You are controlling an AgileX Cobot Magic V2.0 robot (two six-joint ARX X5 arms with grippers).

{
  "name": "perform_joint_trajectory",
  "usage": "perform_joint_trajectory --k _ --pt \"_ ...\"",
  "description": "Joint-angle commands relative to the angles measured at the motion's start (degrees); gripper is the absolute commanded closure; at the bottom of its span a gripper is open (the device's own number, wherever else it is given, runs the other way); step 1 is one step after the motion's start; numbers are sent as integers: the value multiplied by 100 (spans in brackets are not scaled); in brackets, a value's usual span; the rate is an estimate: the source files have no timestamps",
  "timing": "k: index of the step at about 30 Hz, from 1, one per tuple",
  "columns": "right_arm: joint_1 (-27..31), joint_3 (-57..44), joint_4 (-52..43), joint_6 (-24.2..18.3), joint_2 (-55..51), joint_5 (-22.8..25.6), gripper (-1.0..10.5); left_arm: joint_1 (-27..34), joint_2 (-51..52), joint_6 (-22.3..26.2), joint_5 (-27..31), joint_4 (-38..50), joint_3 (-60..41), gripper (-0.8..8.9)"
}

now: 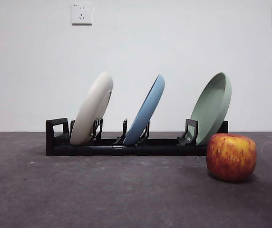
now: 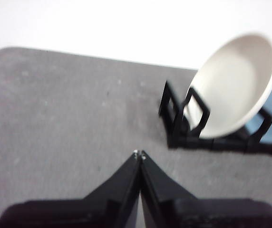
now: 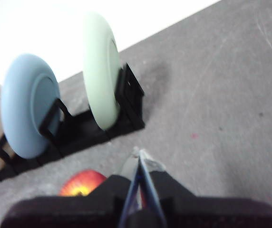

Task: Take the yellow plate from the plate rack,put the plate on the table,take the apple from the table,put the apple in the plate

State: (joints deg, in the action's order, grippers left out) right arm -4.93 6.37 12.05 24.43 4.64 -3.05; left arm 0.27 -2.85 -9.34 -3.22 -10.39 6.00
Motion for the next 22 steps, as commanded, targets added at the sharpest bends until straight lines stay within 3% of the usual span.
perform_joint_trajectory --k 1,5,10,22 --pt "-15 376 55 74 363 -9 957 20 -308 -122 -11 24 337 821" --pt "-15 942 197 11 1054 -13 956 20 -905 -120 -9 52 905 821" --pt "-13 1687 219 -468 2103 -450 956 20 -1965 -116 -66 48 1705 821" --pt "-13 3226 457 -1001 4605 -2090 945 9 -5047 -101 -1858 -245 3676 817"
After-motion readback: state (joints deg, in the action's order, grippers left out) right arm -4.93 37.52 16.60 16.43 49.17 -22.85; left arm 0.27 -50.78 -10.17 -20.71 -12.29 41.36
